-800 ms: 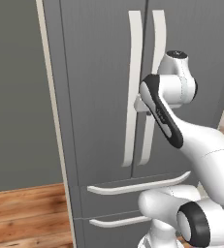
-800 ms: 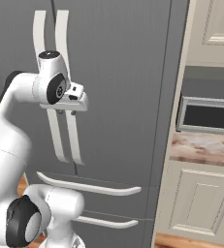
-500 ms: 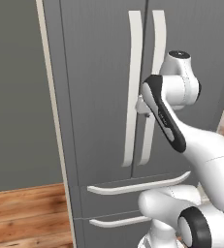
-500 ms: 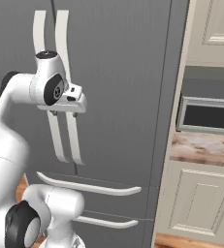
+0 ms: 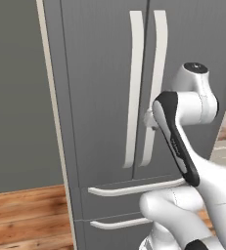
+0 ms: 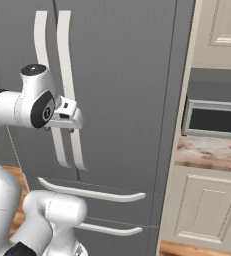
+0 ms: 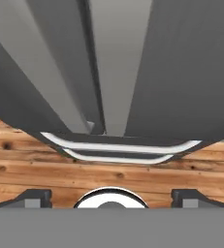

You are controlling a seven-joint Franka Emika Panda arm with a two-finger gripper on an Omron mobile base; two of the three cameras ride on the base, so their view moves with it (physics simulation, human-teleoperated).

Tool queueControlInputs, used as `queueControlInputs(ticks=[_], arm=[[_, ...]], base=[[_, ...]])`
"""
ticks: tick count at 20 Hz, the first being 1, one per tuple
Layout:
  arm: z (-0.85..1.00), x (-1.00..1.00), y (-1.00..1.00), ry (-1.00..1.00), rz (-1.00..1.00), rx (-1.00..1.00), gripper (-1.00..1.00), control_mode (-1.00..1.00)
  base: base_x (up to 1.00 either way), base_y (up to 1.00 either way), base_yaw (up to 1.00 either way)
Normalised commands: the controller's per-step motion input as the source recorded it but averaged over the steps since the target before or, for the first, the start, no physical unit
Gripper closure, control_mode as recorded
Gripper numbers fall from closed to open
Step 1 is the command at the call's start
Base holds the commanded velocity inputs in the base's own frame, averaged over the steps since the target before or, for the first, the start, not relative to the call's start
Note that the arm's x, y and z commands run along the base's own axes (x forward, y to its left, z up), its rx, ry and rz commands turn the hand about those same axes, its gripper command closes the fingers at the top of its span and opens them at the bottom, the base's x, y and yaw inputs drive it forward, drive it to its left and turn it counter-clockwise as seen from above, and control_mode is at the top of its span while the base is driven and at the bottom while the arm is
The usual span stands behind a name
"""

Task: Retrieve the kiwi and tangerine from the fridge and place them into the bowl on the dining table.

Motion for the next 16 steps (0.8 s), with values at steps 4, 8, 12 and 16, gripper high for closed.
queueControlInputs(ticks=[4, 8, 12, 16], arm=[[-0.11, -0.44, 0.0, -0.05, 0.0, 0.01, -1.0, -1.0], [-0.09, -0.4, 0.0, -0.09, 0.03, 0.03, -1.0, -1.0], [-0.04, -0.45, 0.0, -0.19, 0.03, 0.03, -1.0, -1.0], [-0.05, -0.52, 0.0, -0.2, 0.02, 0.02, -1.0, -1.0]], base=[[0.0, 0.0, 0.0], [0.0, 0.0, 0.0], [0.0, 0.0, 0.0], [0.0, 0.0, 0.0]])
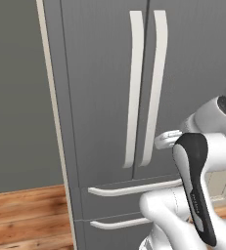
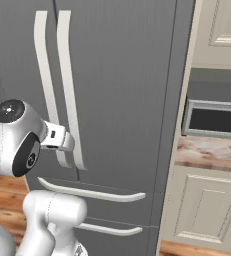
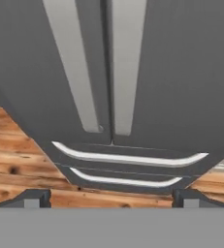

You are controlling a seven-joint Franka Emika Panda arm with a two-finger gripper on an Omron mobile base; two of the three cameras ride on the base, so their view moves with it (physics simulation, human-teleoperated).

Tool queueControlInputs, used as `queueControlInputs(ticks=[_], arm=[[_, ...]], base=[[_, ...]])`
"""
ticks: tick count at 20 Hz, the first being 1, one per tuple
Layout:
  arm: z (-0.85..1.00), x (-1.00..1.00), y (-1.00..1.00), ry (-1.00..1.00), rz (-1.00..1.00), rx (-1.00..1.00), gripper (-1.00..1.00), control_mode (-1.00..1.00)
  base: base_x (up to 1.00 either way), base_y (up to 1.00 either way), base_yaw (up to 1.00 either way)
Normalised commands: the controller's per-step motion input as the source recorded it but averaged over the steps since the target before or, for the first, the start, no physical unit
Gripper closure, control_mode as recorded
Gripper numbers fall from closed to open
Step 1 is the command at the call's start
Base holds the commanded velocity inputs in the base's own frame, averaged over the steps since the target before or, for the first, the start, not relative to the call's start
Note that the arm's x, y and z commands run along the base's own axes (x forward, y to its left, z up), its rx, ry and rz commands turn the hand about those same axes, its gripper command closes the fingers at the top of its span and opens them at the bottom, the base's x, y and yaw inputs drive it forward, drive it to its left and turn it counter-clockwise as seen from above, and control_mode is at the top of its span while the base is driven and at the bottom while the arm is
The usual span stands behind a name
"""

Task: Retrieve the kiwi and tangerine from the fridge and place them into the bowl on the dining table.

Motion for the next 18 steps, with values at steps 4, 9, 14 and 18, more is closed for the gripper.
queueControlInputs(ticks=[4, 9, 14, 18], arm=[[-0.04, -0.27, 0.0, -0.08, 0.0, 0.0, -1.0, 1.0], [0.0, 0.0, 0.0, 0.0, 0.0, 0.0, -1.0, 1.0], [0.0, 0.0, 0.0, 0.0, 0.0, 0.0, -1.0, 1.0], [0.0, 0.0, 0.0, 0.0, 0.0, 0.0, -1.0, 1.0]], base=[[-0.24, 0.0, 0.0], [-0.4, 0.0, 0.0], [-0.42, 0.0, 0.0], [-0.48, 0.1, 0.0]])
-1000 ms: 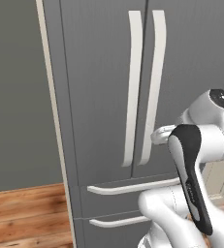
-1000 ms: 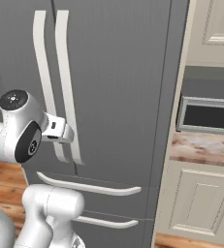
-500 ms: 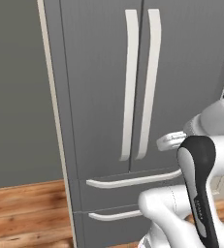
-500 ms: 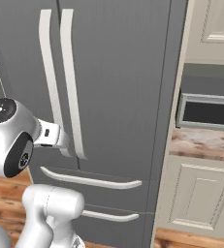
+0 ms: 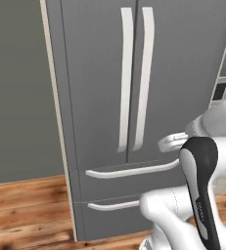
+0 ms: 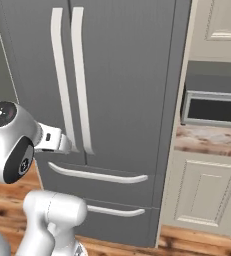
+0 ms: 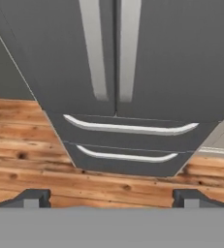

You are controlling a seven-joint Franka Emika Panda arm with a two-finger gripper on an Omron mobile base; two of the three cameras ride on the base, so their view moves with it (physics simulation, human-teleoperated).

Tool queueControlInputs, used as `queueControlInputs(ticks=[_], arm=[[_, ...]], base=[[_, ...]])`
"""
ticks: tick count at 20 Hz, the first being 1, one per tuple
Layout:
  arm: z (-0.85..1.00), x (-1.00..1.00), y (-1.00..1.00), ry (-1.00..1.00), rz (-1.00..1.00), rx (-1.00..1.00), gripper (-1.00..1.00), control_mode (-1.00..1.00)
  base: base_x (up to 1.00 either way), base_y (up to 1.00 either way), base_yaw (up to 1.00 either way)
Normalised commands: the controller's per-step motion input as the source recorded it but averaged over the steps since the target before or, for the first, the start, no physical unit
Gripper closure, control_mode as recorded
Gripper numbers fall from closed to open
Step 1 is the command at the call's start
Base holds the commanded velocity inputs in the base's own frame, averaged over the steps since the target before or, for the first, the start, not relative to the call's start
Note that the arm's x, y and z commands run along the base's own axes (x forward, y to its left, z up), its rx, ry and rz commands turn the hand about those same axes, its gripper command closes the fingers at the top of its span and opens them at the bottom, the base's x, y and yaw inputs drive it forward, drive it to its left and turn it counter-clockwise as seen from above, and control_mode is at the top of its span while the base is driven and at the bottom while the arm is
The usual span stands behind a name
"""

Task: Retrieve the kiwi and tangerine from the fridge and place them into the bowl on the dining table.

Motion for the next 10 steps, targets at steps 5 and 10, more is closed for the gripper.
queueControlInputs(ticks=[5, 10], arm=[[0.0, 0.0, 0.0, 0.0, 0.0, 0.0, -1.0, 1.0], [0.0, 0.0, 0.0, 0.0, 0.0, 0.0, -1.0, 1.0]], base=[[-0.52, 0.22, 0.0], [-0.45, 0.23, 0.0]])
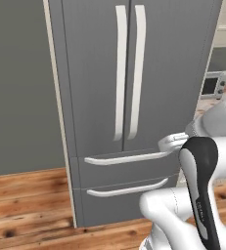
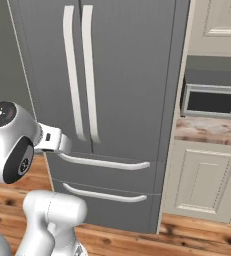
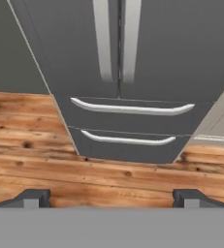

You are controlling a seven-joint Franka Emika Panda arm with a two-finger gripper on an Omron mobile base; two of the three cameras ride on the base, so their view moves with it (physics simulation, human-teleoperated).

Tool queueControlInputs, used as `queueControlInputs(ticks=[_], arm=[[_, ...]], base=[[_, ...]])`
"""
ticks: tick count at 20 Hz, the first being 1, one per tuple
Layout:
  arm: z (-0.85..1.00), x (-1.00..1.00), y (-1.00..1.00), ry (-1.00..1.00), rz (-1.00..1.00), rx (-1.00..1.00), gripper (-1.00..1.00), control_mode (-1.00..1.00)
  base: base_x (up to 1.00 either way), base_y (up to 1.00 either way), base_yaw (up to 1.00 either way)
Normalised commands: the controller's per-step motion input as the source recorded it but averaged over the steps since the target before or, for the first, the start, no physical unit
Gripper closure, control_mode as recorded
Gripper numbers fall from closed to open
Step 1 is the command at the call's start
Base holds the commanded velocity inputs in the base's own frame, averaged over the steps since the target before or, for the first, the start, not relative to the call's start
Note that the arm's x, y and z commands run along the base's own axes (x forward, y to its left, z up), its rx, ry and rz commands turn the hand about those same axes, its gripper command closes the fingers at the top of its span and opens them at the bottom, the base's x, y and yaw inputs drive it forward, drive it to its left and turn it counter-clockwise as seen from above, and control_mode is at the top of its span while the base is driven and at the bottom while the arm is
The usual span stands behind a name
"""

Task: Retrieve the kiwi and tangerine from the fridge and place them into the bowl on the dining table.

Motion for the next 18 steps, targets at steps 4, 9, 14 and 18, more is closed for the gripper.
queueControlInputs(ticks=[4, 9, 14, 18], arm=[[0.0, 0.0, 0.0, 0.0, 0.0, 0.0, -1.0, 1.0], [0.02, 0.07, 0.04, -0.01, 0.0, 0.0, -1.0, -1.0], [0.37, 0.76, 0.0, -0.03, 0.0, 0.0, -1.0, -1.0], [0.63, 1.0, -0.05, 0.0, 0.0, 0.0, -1.0, -1.0]], base=[[-0.35, 0.18, 0.0], [-0.03, 0.06, 0.0], [0.0, 0.0, 0.0], [0.0, 0.0, 0.0]])
